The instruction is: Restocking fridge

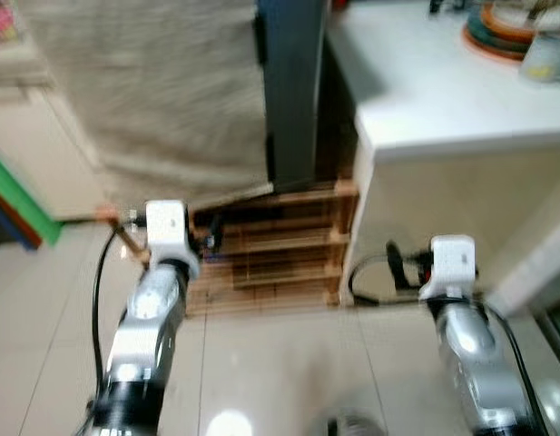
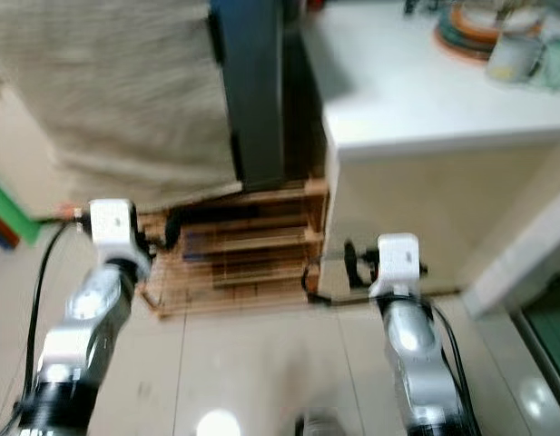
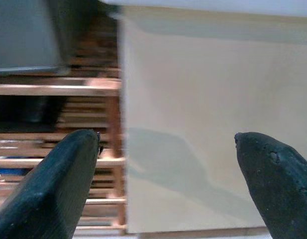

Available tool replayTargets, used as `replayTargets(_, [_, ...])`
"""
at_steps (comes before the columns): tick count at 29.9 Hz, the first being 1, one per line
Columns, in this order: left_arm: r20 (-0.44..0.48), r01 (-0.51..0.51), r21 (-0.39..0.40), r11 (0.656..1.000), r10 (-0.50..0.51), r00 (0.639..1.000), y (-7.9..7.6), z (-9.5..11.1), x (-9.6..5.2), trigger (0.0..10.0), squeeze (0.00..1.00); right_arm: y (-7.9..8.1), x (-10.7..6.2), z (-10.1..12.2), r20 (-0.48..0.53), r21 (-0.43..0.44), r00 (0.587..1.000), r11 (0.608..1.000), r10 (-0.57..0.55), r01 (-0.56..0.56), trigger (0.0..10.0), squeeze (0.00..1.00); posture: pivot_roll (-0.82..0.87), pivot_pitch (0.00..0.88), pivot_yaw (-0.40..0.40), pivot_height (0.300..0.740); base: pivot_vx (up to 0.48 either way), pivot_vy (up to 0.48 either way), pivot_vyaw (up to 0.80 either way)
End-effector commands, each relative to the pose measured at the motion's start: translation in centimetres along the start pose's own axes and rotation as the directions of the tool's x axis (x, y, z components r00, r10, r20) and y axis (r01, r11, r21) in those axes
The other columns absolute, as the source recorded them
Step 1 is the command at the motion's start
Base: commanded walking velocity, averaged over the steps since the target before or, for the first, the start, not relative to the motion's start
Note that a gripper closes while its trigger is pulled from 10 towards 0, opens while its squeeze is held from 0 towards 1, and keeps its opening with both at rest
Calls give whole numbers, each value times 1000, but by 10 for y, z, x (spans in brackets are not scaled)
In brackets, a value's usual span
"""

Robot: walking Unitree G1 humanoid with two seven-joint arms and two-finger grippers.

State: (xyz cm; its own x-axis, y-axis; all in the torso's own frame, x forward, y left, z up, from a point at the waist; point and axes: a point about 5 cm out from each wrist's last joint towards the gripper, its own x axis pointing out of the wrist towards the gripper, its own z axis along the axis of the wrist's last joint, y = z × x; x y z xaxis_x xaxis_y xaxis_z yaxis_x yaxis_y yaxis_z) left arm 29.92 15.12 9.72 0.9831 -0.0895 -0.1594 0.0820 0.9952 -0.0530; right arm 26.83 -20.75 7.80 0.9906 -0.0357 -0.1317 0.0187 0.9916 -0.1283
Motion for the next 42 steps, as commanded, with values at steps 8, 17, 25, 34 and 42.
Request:
replayTargets(8, [32, -27, 33, 999, 26, 999, 10, 7, 1, 10000, 0, 3, 3, 2, 18, 4, 1000, 1000, 11, -11, 10000, 0, -90, 57, 76, 740, 451, 0, 0])
replayTargets(17, [81, 8, 34, 999, -11, 997, 4, 15, 1, 10000, 0, 1, 2, -2, 12, -1, 1000, 1000, 7, -7, 10000, 0, -93, 42, 77, 740, 50, 49, 0])
replayTargets(25, [97, 13, 43, 999, -17, 995, 1, 16, 0, 10000, 0, 0, 2, -4, 10, -2, 1000, 1000, 5, -5, 10000, 0, -94, 33, 76, 740, 0, 458, 0])
replayTargets(34, [120, -5, 90, 996, -6, 993, 5, 18, -3, 10000, 0, -3, 3, -4, 11, -9, 1000, 1000, 2, -1, 10000, 0, -96, 31, 75, 740, 0, 458, 0])
replayTargets(42, [91, -4, 44, 999, 0, 996, 9, 14, 1, 10000, 0, -2, -1, -10, -2, -3, 1000, 1000, -5, 5, 10000, 0, -103, 40, 84, 740, 0, 475, 0])
